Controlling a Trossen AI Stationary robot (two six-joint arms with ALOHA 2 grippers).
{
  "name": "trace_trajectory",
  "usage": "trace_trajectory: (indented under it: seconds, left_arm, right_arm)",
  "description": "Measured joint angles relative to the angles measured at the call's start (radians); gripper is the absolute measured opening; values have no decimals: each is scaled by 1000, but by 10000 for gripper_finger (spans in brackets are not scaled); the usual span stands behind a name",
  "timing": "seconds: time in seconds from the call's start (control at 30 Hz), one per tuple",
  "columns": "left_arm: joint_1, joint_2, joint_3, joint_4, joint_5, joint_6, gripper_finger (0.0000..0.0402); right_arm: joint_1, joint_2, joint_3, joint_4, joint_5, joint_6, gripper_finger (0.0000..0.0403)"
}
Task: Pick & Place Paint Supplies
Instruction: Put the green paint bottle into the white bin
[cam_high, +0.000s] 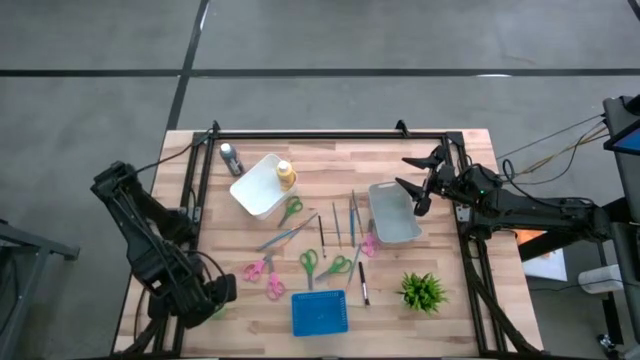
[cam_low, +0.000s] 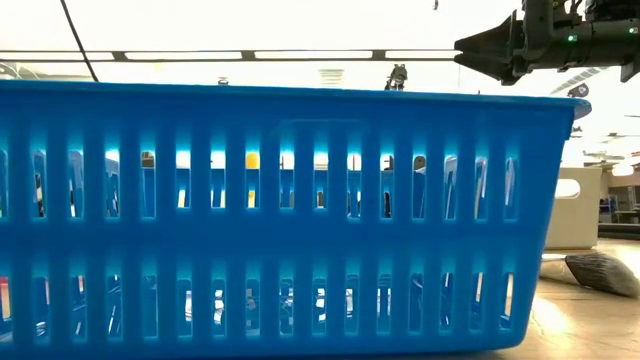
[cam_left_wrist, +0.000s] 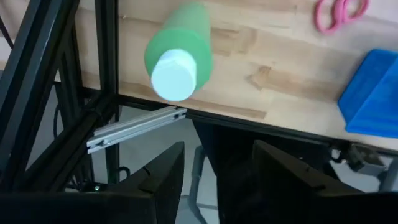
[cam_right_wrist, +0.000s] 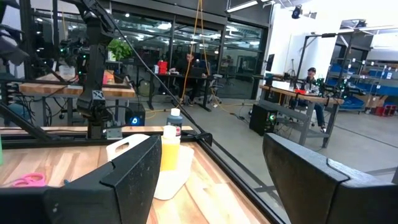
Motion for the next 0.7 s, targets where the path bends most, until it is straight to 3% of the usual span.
trace_trajectory:
  seconds: [0.53, 0.7]
  left_arm:
    - [-27, 56, 0, -22, 27, -14, 187]
    - [-48, 56, 0, -62, 80, -40, 187]
  right_arm:
    - [0, 0, 0, 0, 0, -2, 278]
    - [0, 0, 0, 0, 0, -2, 278]
